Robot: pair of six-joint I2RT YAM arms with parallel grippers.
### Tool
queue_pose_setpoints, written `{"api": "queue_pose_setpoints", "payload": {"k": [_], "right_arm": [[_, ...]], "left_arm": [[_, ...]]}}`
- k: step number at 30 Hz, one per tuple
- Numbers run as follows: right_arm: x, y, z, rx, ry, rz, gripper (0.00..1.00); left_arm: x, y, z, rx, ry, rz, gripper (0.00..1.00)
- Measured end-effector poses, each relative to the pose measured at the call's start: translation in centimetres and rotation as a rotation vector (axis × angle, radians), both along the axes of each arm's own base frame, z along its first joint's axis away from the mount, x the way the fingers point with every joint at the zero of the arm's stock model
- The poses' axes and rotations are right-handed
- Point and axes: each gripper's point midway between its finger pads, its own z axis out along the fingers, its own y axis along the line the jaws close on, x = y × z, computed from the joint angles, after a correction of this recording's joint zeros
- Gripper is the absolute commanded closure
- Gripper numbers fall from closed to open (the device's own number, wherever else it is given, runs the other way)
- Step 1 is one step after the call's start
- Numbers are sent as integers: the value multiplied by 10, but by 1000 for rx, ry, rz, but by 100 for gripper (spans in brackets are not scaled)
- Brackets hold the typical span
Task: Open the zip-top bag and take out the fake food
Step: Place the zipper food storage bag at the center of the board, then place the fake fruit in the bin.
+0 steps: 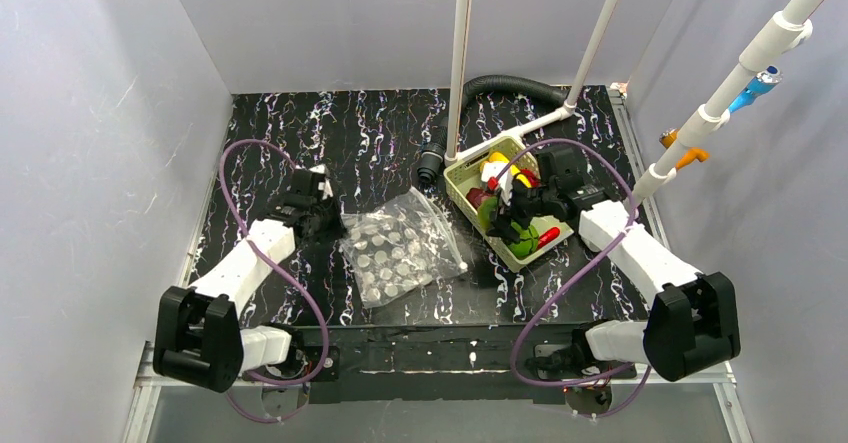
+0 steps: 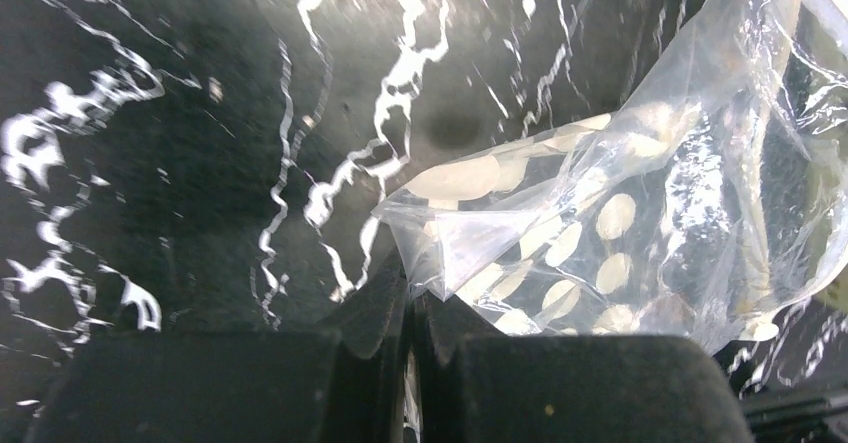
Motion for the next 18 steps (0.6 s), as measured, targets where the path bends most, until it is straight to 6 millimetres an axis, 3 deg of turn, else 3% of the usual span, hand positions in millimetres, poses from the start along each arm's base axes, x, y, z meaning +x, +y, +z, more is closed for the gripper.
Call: {"api": "queue_pose_setpoints", "payload": {"k": [5, 9, 14, 18], "right_arm": [[27, -30, 1, -57, -32, -179, 79], [45, -57, 5, -101, -76, -306, 78], [64, -96, 13, -132, -120, -455, 73], [69, -113, 5, -181, -110, -514, 58]], "left_arm": [[28, 24, 8, 58, -23, 87, 99], [37, 42, 7, 86, -26, 153, 88], [42, 57, 9, 99, -34, 208, 67], [47, 63, 18, 96, -54, 240, 40]]}}
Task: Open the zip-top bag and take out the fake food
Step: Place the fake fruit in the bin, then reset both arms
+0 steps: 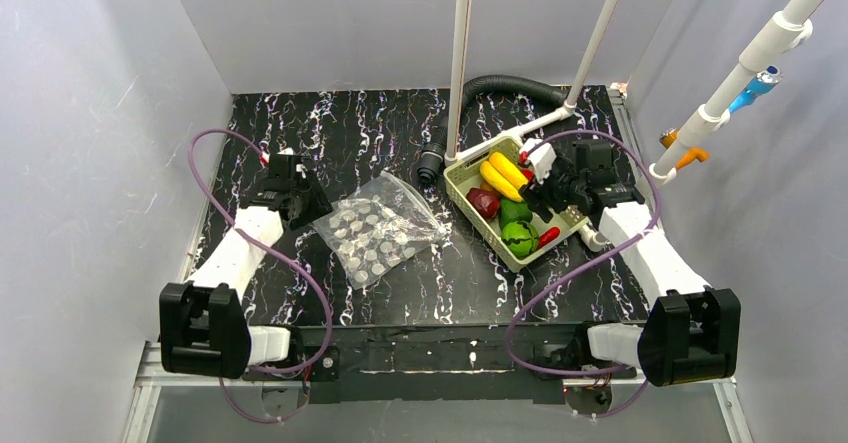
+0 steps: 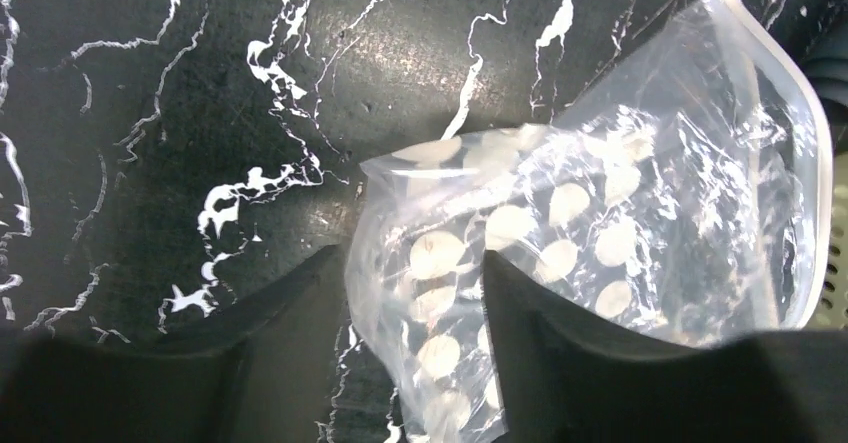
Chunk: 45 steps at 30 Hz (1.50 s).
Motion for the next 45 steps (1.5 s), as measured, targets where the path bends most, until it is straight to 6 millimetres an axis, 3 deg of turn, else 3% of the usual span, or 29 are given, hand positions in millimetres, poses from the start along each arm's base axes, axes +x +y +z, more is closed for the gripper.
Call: {"api": "queue_pose_setpoints", "payload": {"k": [1, 5, 8, 12, 20, 22, 29, 45], "right_arm": [[0, -2, -3, -10, 6, -10, 50], [-12, -12, -25, -51, 46, -39, 15], [-28, -20, -39, -65, 73, -61, 2], [-30, -24, -27, -39, 33, -91, 2], [-39, -12, -13, 32, 36, -36, 2], [-46, -5, -1, 65, 20, 7, 2], [-63, 14, 75, 163, -77, 109, 2], [-105, -6, 125, 317, -97, -12, 2]], "left_arm": [[0, 0, 3, -2, -9, 2, 29], [-5, -1, 29, -22, -84, -4, 8], [-11, -5, 55, -47, -162, -39, 2], [-20, -17, 89, -82, -253, -141, 2], [-52, -27, 117, -60, -368, -322, 2], [-59, -29, 115, -62, -391, -347, 2], [-78, -33, 83, -75, -380, -392, 2], [-81, -42, 99, -115, -457, -419, 2]]}}
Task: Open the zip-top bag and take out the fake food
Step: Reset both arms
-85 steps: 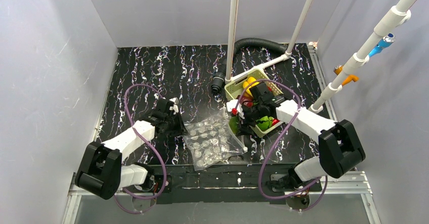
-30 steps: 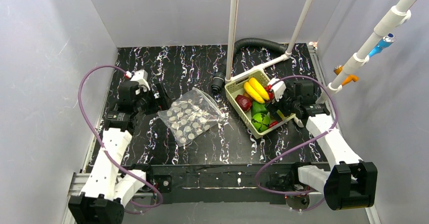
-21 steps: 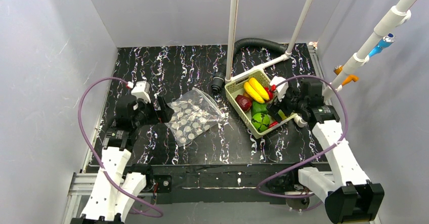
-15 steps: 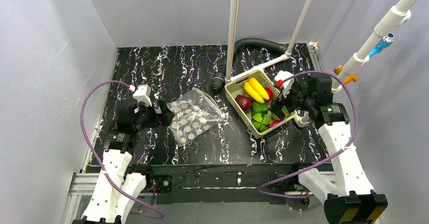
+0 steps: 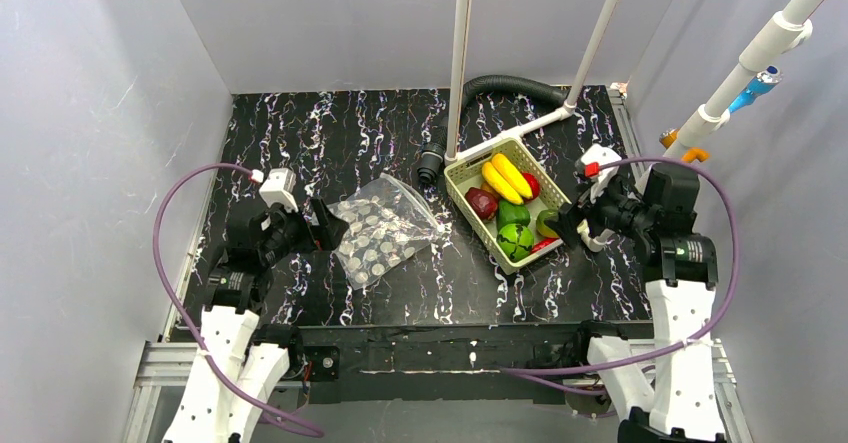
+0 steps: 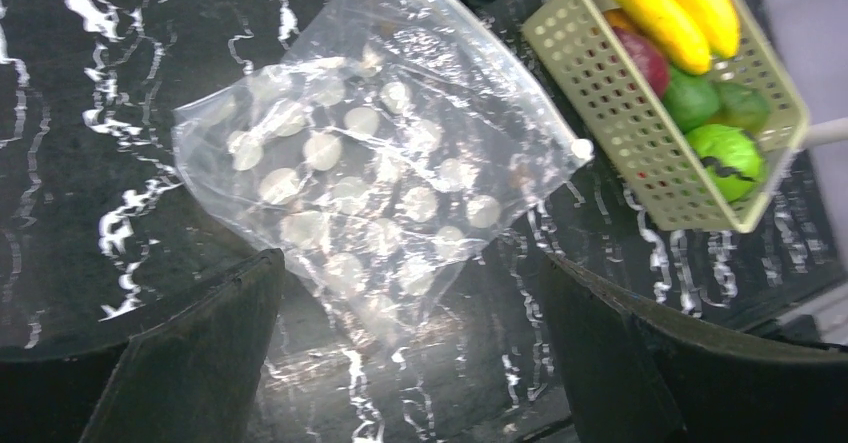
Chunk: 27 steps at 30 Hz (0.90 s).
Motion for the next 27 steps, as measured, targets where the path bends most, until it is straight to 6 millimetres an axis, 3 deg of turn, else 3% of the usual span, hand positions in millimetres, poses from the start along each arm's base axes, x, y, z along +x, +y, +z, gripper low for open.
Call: {"api": "queue_pose_setpoints", "payload": {"k": [8, 14, 20, 27], "right_arm": [[-17, 3, 0, 115, 48, -24, 2], [-29, 5, 6, 179, 66, -7, 2], [-41, 16, 30, 269, 56, 31, 2], [-40, 11, 71, 365, 39, -117, 2]], "left_arm": [[-14, -8, 26, -148, -16, 49, 2], [-24, 1, 70, -186, -69, 129, 2], [-37, 13, 116, -178, -143, 182, 2], [-58, 8, 128, -139, -134, 107, 2]]}}
